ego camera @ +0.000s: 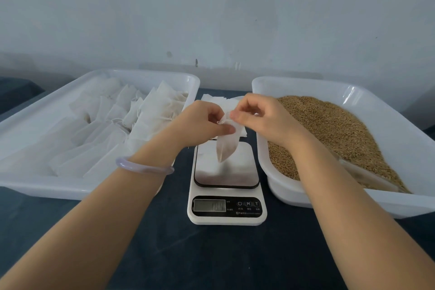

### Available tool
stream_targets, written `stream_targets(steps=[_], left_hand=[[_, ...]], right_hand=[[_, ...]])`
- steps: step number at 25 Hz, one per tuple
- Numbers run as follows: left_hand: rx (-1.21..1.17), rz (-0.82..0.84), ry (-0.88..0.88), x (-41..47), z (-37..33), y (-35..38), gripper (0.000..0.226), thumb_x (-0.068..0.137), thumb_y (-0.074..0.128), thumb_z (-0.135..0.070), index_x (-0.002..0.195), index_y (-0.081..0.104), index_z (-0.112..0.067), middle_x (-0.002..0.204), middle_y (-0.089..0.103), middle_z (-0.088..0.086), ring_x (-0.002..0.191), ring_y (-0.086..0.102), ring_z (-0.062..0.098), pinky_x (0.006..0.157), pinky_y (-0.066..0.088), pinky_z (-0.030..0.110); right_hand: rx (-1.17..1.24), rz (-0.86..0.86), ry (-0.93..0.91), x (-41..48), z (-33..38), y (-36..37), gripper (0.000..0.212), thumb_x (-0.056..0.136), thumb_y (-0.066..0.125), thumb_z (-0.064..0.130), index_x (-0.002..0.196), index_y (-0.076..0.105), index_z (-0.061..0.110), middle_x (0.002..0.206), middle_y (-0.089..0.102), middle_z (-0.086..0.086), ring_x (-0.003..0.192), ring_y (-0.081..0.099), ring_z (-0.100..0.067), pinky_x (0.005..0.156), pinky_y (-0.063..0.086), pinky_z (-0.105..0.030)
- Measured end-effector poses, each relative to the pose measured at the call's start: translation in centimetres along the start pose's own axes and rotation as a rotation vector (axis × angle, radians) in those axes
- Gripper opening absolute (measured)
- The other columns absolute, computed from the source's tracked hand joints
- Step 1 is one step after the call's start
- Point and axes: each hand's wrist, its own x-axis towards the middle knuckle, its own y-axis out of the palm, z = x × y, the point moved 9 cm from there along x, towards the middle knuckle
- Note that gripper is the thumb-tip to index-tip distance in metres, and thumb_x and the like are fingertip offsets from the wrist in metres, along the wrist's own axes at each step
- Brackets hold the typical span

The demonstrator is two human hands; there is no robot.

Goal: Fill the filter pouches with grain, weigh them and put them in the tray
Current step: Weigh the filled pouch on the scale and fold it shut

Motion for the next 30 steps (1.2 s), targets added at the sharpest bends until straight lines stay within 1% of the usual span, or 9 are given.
stream_targets(steps=[3,6,10,13,15,18,21,24,30], left_hand=[[-0.036,0.041,-0.005,-0.2,0.2,0.2,0.042,0.08,0.073,-0.022,0.055,0.039,-0.017,0.043,0.042,-0.015,0.043,0.043,0.002,0.044,0.034,0.01],[-0.188,0.111,-0.003,-0.6,-0.6,0.7,0.023,0.079,0.07,-0.019,0.074,0.054,-0.004,0.061,0.055,-0.01,0.056,0.051,0.004,0.055,0.039,0.017],[-0.436,0.268,0.034,-1.3,-1.8,1.8,0.061,0.064,0.076,-0.021,0.112,0.049,0.005,0.097,0.066,0.022,0.089,0.067,0.027,0.081,0.054,0.041],[-0.362,0.312,-0.012,-1.4,-1.3,2.2,0.049,0.068,0.077,-0.013,0.11,0.05,-0.014,0.084,0.07,0.005,0.076,0.068,0.018,0.072,0.056,0.029],[-0.317,0.355,-0.009,-1.5,-1.4,2.8,0.035,0.066,0.071,-0.013,0.097,0.056,-0.017,0.078,0.064,-0.001,0.072,0.066,0.017,0.071,0.055,0.028],[-0.361,0.402,-0.057,-1.7,-0.7,3.5,0.028,0.067,0.067,-0.009,0.095,0.06,-0.009,0.072,0.062,0.004,0.069,0.065,0.02,0.067,0.056,0.033],[-0.359,0.349,-0.124,-1.1,0.6,3.1,0.019,0.082,0.063,-0.002,0.099,0.055,-0.004,0.071,0.066,0.008,0.067,0.066,0.019,0.058,0.056,0.032],[-0.43,0.263,-0.171,-0.2,1.0,2.6,0.008,0.088,0.059,-0.004,0.093,0.054,-0.005,0.063,0.063,0.006,0.058,0.062,0.018,0.052,0.053,0.03],[-0.479,0.26,-0.19,-0.8,1.0,2.3,0.037,0.061,0.079,-0.018,0.088,0.056,-0.008,0.063,0.057,0.003,0.055,0.057,0.015,0.049,0.05,0.025]], right_hand=[[-0.064,0.048,0.017,-0.3,0.2,0.4,0.023,0.078,0.071,0.043,0.065,0.068,0.024,0.06,0.056,0.013,0.056,0.048,0.001,0.065,0.039,-0.021],[0.081,-0.03,-0.035,-0.4,0.9,-0.4,0.044,0.084,0.06,0.05,0.049,0.06,0.025,0.049,0.053,0.015,0.051,0.049,-0.003,0.063,0.037,-0.02],[0.294,-0.082,-0.054,0.0,1.0,-1.2,0.046,0.086,0.048,0.051,0.073,0.076,0.017,0.082,0.074,-0.008,0.087,0.068,-0.018,0.092,0.045,-0.028],[0.312,-0.144,-0.04,-0.1,0.9,-1.6,0.044,0.085,0.051,0.055,0.057,0.072,0.029,0.074,0.069,-0.013,0.075,0.061,-0.011,0.074,0.045,-0.016],[0.243,-0.166,-0.001,-0.2,0.7,-1.9,0.049,0.087,0.054,0.051,0.047,0.062,0.023,0.059,0.056,-0.009,0.066,0.051,-0.015,0.065,0.04,-0.021],[0.01,-0.083,0.042,-0.8,-0.3,-4.8,0.029,0.081,0.057,0.055,0.07,0.071,0.032,0.067,0.064,0.013,0.066,0.059,-0.005,0.072,0.042,-0.025],[-0.381,-0.004,0.291,-3.5,-5.0,-12.1,0.027,0.071,0.061,0.061,0.083,0.067,0.037,0.087,0.066,0.019,0.088,0.061,-0.002,0.085,0.049,-0.031],[-0.687,0.276,0.658,-9.3,-11.9,-14.5,0.037,0.066,0.071,0.059,0.09,0.059,0.033,0.098,0.061,0.015,0.091,0.058,-0.004,0.077,0.046,-0.019],[-0.678,0.209,0.695,-10.3,-14.3,-14.0,0.019,0.074,0.076,0.037,0.081,0.065,0.023,0.083,0.065,0.007,0.075,0.059,-0.006,0.062,0.042,-0.02]])
